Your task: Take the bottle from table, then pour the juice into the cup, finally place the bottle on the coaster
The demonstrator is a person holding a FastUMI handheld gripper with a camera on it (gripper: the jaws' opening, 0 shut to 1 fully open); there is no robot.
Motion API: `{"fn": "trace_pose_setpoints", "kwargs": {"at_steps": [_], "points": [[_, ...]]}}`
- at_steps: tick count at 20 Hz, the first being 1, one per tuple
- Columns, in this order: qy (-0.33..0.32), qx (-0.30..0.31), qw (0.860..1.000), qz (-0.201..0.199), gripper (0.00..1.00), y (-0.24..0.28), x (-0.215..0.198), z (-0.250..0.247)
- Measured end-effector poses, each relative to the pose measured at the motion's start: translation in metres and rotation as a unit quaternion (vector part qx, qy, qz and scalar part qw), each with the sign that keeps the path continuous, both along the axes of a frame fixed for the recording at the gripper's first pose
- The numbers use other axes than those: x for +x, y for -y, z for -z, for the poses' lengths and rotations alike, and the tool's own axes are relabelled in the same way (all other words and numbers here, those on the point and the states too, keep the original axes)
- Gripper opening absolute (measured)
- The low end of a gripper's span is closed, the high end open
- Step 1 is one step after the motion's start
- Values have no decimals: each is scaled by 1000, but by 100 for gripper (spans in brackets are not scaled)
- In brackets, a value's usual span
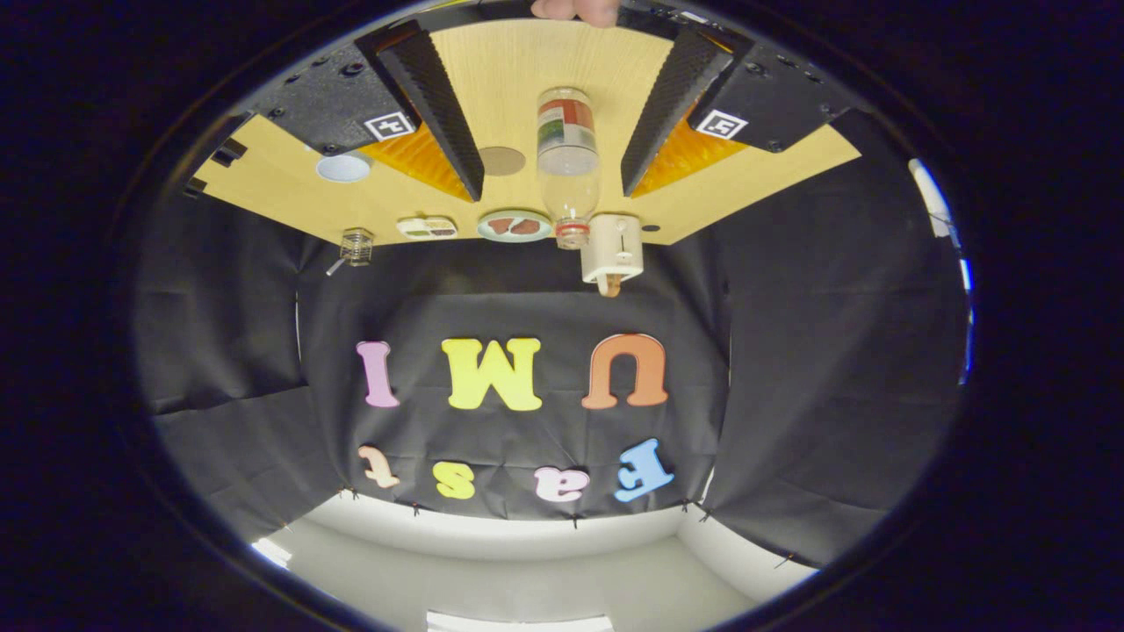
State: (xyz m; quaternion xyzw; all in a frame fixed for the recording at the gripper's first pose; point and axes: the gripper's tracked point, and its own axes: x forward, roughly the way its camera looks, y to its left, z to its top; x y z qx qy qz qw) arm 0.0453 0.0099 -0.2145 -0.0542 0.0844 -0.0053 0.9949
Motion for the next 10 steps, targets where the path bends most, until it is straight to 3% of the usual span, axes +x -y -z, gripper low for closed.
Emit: {"fn": "trace_pose_setpoints", "kwargs": {"at_steps": [6, 10], "points": [[-37, 8, 999, 0, 100, 1, 29, 65], [-44, -19, 999, -5, 100, -4, 48, 88]]}}
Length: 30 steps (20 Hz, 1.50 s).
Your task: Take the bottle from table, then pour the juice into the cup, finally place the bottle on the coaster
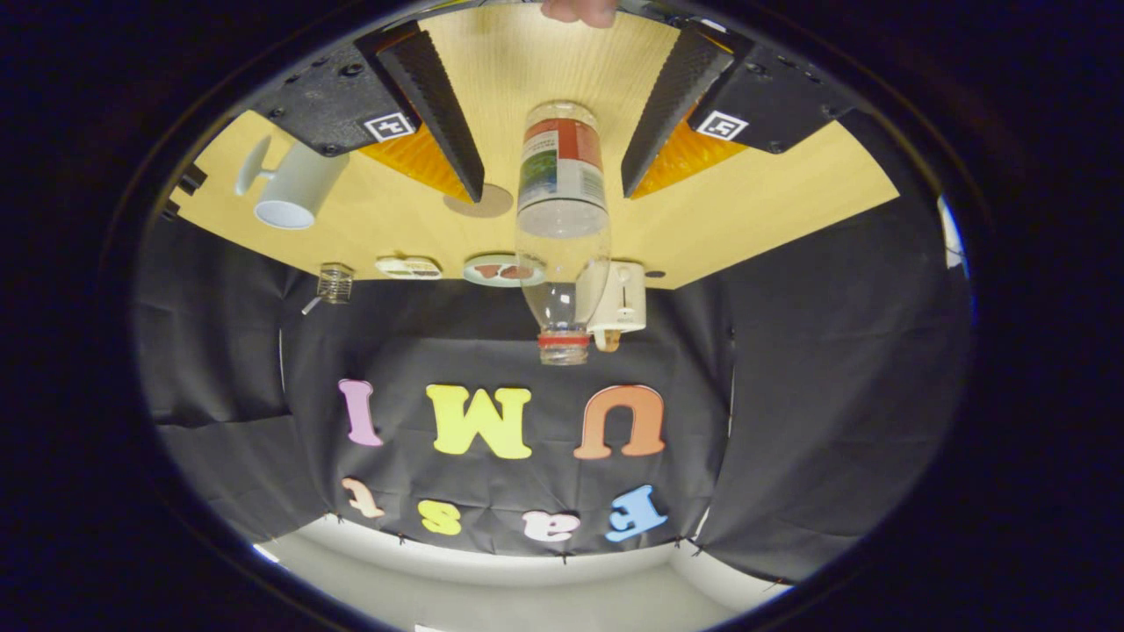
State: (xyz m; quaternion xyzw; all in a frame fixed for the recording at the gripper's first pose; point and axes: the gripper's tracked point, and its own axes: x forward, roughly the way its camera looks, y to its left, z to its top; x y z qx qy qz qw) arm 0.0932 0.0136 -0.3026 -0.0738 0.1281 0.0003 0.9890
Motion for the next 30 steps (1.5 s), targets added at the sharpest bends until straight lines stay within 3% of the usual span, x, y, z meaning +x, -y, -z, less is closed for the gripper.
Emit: {"fn": "trace_pose_setpoints", "kwargs": {"at_steps": [11, 13, 16, 23, 27, 30], "points": [[-13, -41, 999, 1, 99, -7, 40, 20], [-14, -31, 999, 3, 92, -2, 38, 19], [-27, -1, 1000, -5, 82, -1, 37, 15], [-38, 94, 995, -11, 78, 7, 24, -22], [-18, 174, 985, 1, 77, 25, 23, -53], [-19, 258, 966, 13, 76, 38, 27, -56]]}}
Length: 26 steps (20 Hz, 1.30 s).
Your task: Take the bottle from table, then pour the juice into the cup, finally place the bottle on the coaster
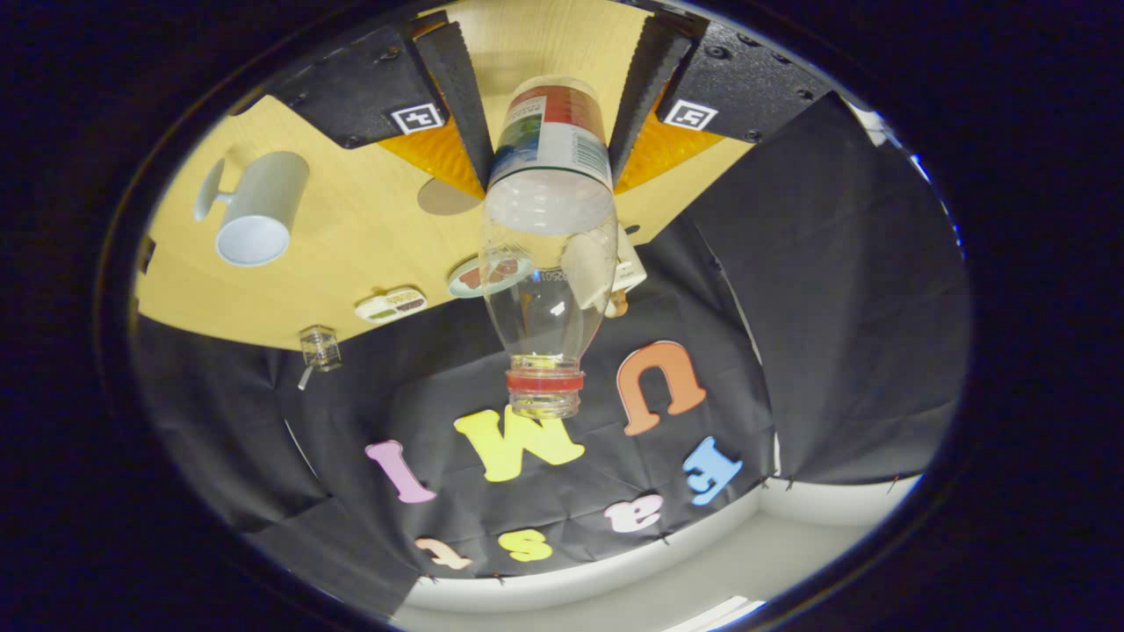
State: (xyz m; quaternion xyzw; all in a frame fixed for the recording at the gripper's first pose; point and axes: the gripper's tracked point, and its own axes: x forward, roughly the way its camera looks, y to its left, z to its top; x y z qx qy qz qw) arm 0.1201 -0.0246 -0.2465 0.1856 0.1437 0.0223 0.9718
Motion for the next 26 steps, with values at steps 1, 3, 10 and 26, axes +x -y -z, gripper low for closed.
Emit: {"fn": "trace_pose_setpoints", "kwargs": {"at_steps": [1, 3, 10, 26], "points": [[-4, 34, 999, 1, 76, 1, 1, 0], [1, 108, 994, 10, 76, 7, 1, -4], [9, 291, 956, 46, 76, 27, 2, -7], [26, 504, 856, 114, 76, 54, 6, -1]]}}
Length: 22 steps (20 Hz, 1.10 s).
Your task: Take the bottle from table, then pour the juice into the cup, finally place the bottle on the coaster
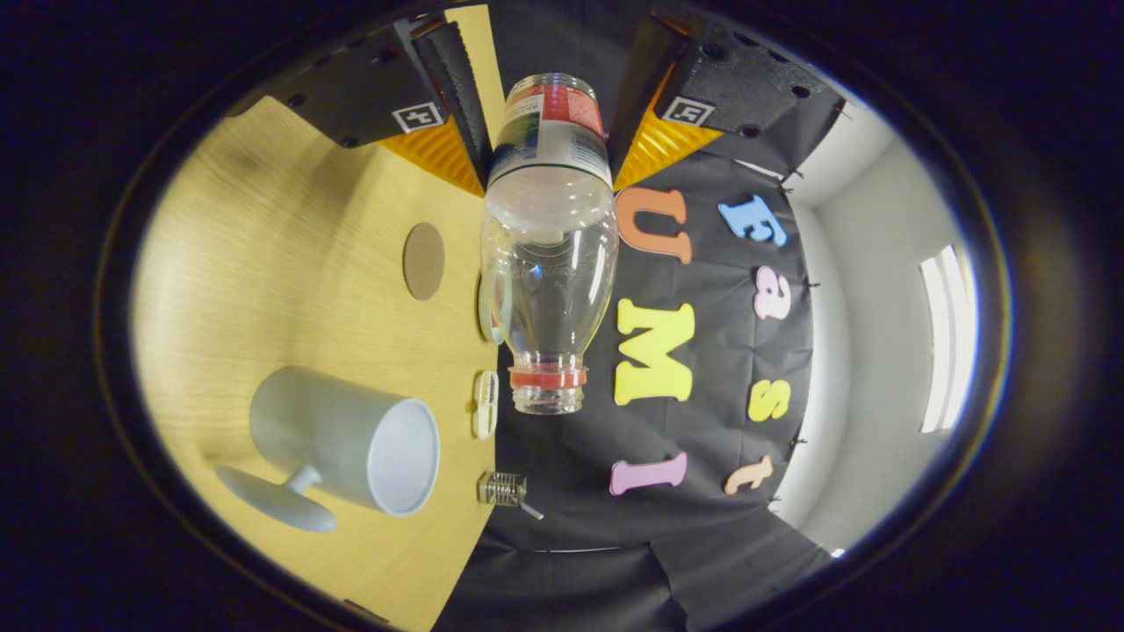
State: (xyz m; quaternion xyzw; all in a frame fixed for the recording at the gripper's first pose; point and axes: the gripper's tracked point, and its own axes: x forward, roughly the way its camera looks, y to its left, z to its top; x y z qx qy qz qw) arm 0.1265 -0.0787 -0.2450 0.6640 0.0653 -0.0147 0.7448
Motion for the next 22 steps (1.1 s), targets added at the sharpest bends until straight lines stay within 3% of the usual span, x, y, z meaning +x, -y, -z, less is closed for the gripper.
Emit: {"fn": "trace_pose_setpoints", "kwargs": {"at_steps": [7, 22], "points": [[3, 44, 999, 8, 75, 2, 23, -5], [17, 96, 995, 29, 75, 13, 26, -19]]}}
